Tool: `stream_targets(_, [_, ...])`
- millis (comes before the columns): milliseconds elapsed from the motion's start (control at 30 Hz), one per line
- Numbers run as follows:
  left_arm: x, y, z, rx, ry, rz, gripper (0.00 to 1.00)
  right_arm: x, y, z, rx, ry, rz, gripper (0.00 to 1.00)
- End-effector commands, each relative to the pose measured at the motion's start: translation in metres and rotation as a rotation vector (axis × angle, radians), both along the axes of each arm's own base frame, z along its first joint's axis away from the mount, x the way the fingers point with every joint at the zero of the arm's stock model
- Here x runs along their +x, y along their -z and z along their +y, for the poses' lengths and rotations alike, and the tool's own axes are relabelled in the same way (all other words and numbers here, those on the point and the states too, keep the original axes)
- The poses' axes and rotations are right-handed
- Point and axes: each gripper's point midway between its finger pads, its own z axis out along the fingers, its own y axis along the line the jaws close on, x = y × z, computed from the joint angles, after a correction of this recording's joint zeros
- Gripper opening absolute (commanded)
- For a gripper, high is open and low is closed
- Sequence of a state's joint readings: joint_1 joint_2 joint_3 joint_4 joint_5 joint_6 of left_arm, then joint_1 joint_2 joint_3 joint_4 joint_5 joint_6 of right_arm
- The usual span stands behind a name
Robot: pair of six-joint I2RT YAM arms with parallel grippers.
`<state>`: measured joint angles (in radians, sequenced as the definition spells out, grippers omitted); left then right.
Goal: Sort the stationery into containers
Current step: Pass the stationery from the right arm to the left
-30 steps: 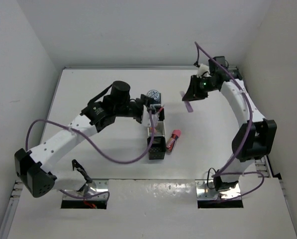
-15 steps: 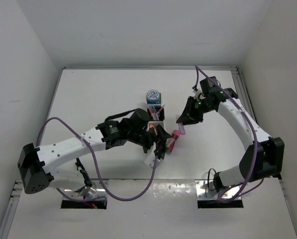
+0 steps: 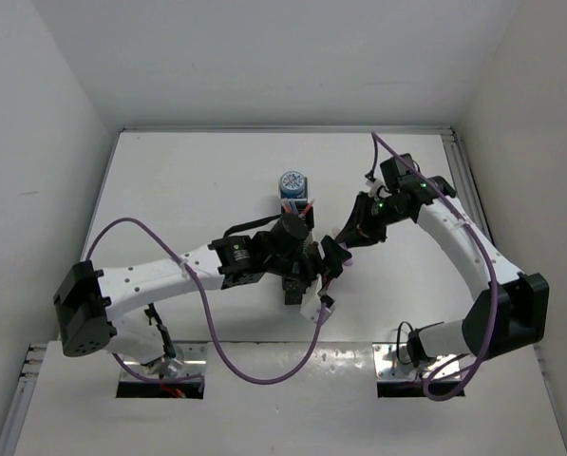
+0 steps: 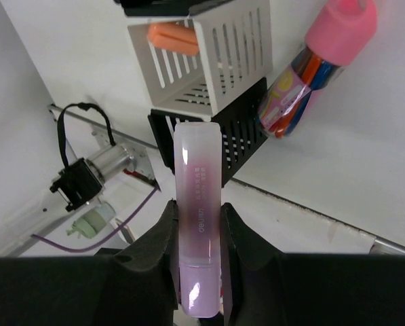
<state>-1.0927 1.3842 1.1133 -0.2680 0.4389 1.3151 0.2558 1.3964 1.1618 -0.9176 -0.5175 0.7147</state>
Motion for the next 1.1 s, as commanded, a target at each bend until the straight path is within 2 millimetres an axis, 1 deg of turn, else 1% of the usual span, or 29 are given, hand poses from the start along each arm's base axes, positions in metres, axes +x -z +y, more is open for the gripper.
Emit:
stream_targets(0, [0.0, -0.02, -0.017, -0.078, 0.015, -0.049, 0.68, -0.009, -0.011, 0.009, 0.016, -0.046, -0.052, 0.0])
stream_targets(100, [0.0, -0.017, -0.023, -0.08, 0.02, -0.064, 0.69, -0.011, -0.014, 0.012, 0.021, -0.057, -0.06, 0.0])
stream_targets(200, [0.002, -0.008, -0.027, -0.062, 0.02, -0.066, 0.68, -0.009, -0.019, 0.016, 0.036, -0.062, -0.064, 0.0])
stream_targets(267, [0.003, -0.001, -0.029, -0.044, 0.024, -0.067, 0.65, -0.008, -0.023, 0.017, 0.039, -0.06, -0.069, 0.0])
stream_targets(367, [0.006, 0.003, -0.029, -0.029, 0.016, -0.071, 0.58, -0.009, -0.024, 0.017, 0.037, -0.064, -0.07, 0.0])
stream_targets(400, [0.008, 0.004, -0.029, -0.024, 0.012, -0.073, 0.53, -0.009, -0.025, 0.017, 0.036, -0.065, -0.072, 0.0])
stream_targets(433, [0.01, 0.004, -0.03, -0.021, 0.009, -0.076, 0.5, -0.01, -0.026, 0.016, 0.033, -0.068, -0.074, 0.0])
stream_targets(467, [0.011, 0.006, -0.028, -0.009, 0.005, -0.072, 0.43, -0.01, -0.027, 0.016, 0.032, -0.07, -0.077, 0.0])
stream_targets(567, [0.016, 0.008, -0.027, -0.001, -0.016, -0.07, 0.31, -0.01, -0.027, 0.016, 0.028, -0.073, -0.076, 0.0])
stream_targets(600, [0.017, 0.009, -0.025, 0.001, -0.024, -0.07, 0.23, -0.01, -0.026, 0.015, 0.024, -0.078, -0.081, 0.0])
stream_targets(667, [0.016, 0.008, -0.024, -0.002, -0.032, -0.075, 0.15, -0.01, -0.026, 0.015, 0.022, -0.092, -0.088, 0.0])
stream_targets(700, [0.016, 0.003, -0.022, -0.014, -0.034, -0.081, 0.13, -0.009, -0.026, 0.014, 0.021, -0.116, -0.106, 0.1])
stream_targets(733, [0.017, 0.003, -0.02, -0.016, -0.037, -0.08, 0.12, -0.007, -0.027, 0.014, 0.019, -0.129, -0.117, 0.19])
stream_targets(767, [0.014, -0.004, -0.018, -0.034, -0.042, -0.064, 0.08, -0.003, -0.029, 0.01, 0.012, -0.144, -0.143, 0.39])
stream_targets(800, [0.014, -0.012, -0.018, -0.055, -0.053, -0.048, 0.06, 0.003, -0.035, 0.008, 0.004, -0.147, -0.175, 0.5])
stream_targets(833, [0.011, -0.02, -0.018, -0.078, -0.056, -0.025, 0.05, 0.009, -0.038, 0.003, -0.001, -0.143, -0.198, 0.6])
stream_targets(867, [0.009, -0.032, -0.016, -0.115, -0.088, 0.036, 0.03, 0.015, -0.042, -0.001, -0.01, -0.155, -0.229, 0.66])
stream_targets(900, [0.009, -0.047, -0.016, -0.151, -0.109, 0.072, 0.03, 0.029, -0.051, -0.011, -0.013, -0.126, -0.261, 0.74])
stream_targets(933, [0.009, -0.058, -0.014, -0.191, -0.161, 0.175, 0.02, 0.04, -0.054, -0.026, -0.026, -0.102, -0.287, 0.77])
stream_targets(967, [0.011, -0.077, -0.014, -0.238, -0.188, 0.222, 0.02, 0.05, -0.063, -0.032, -0.025, -0.083, -0.316, 0.8])
stream_targets(1000, [0.013, -0.089, -0.013, -0.272, -0.219, 0.287, 0.02, 0.056, -0.063, -0.039, -0.027, -0.063, -0.318, 0.81])
stream_targets(1033, [0.024, -0.1, -0.009, -0.313, -0.274, 0.344, 0.01, 0.061, -0.066, -0.046, -0.026, -0.04, -0.328, 0.81])
stream_targets(1067, [0.026, -0.109, -0.006, -0.35, -0.337, 0.497, 0.0, 0.07, -0.067, -0.059, -0.029, -0.001, -0.346, 0.81])
